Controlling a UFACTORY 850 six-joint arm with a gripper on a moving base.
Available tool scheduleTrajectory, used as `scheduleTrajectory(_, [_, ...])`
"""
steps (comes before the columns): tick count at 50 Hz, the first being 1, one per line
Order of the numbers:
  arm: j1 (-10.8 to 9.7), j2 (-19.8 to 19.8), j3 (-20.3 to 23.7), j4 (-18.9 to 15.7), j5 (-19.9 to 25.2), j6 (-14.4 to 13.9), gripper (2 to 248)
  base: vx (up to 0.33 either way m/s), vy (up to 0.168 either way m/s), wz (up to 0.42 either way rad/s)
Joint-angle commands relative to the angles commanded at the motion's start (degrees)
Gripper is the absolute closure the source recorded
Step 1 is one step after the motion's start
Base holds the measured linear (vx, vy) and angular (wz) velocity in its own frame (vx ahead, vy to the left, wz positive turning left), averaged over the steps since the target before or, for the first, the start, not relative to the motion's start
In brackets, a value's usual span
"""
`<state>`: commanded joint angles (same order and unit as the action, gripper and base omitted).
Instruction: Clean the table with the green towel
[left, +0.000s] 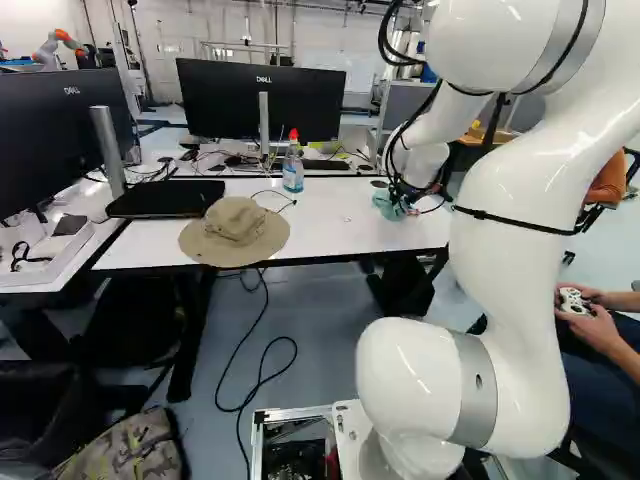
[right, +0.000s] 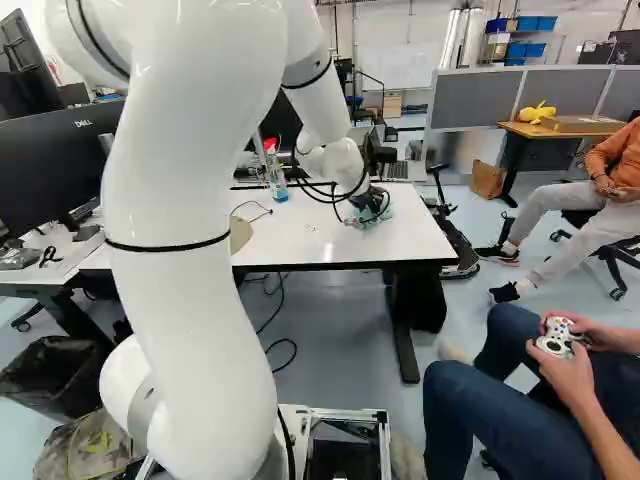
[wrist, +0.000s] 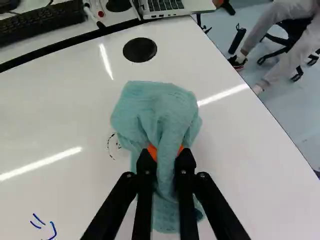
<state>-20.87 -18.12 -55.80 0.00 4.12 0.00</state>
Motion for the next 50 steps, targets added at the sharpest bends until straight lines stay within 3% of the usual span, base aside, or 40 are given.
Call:
scheduleTrajectory(25, [3.4,7.0,4.4,0.0,-8.5,0.0,199,0.0,0.0,0.0])
scheduleTrajectory(50, [7.5,13.5,7.6,0.0,-19.8,0.0,199,0.0,0.0,0.0])
